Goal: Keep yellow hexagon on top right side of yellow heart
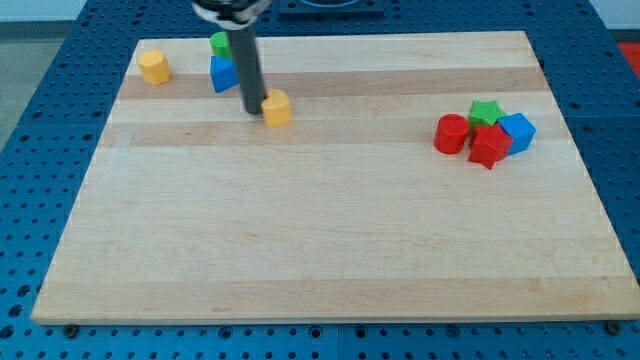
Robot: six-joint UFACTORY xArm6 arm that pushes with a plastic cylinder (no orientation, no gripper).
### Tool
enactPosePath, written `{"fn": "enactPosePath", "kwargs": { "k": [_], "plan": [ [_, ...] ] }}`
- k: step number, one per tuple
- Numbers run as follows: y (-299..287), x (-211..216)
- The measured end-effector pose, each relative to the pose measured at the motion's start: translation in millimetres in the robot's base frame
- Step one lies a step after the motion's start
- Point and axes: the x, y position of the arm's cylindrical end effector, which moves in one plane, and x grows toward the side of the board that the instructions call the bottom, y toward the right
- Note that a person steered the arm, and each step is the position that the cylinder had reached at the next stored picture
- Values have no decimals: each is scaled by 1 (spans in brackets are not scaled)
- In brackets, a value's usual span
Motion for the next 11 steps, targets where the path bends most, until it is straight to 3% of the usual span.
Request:
{"fn": "enactPosePath", "kwargs": {
  "k": [1,2,3,5,6,7,9,11],
  "plan": [
    [48,0],
    [34,0],
    [-16,0],
    [-172,-9],
    [-222,-31],
    [-223,-37],
    [-223,-97],
    [-223,-105]
  ]
}}
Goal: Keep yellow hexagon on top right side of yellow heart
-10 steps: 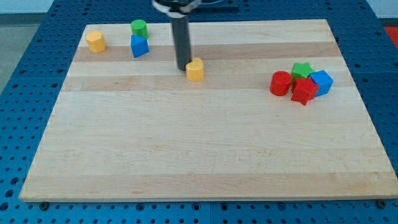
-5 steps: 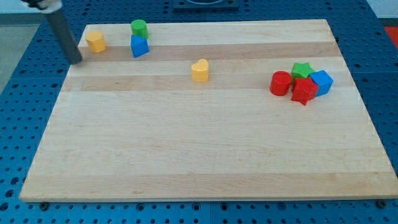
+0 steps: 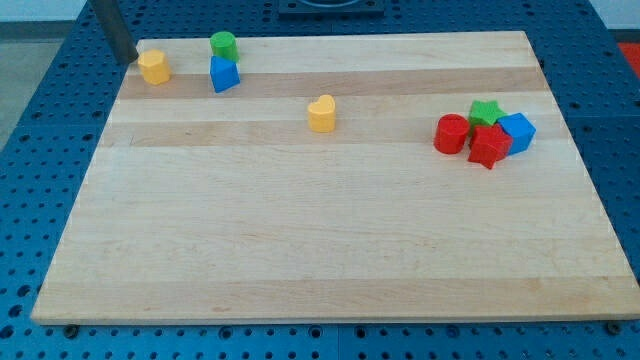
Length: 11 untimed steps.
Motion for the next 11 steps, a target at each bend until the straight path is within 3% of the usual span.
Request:
{"fn": "enactPosePath", "kwargs": {
  "k": [2,9,11],
  "plan": [
    [21,23],
    [182,13],
    [227,-7]
  ]
}}
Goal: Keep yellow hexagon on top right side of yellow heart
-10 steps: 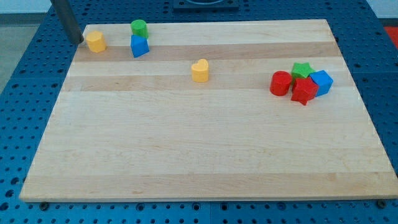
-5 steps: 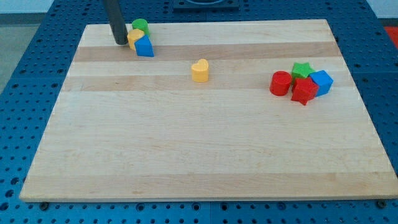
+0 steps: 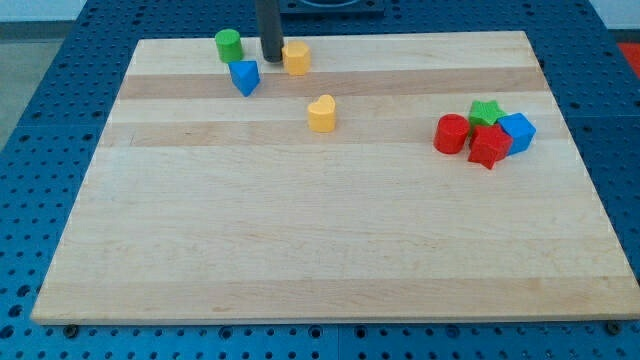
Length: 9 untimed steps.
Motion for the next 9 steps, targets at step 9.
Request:
{"fn": "enactPosePath", "kwargs": {
  "k": [9],
  "plan": [
    [42,-26]
  ]
}}
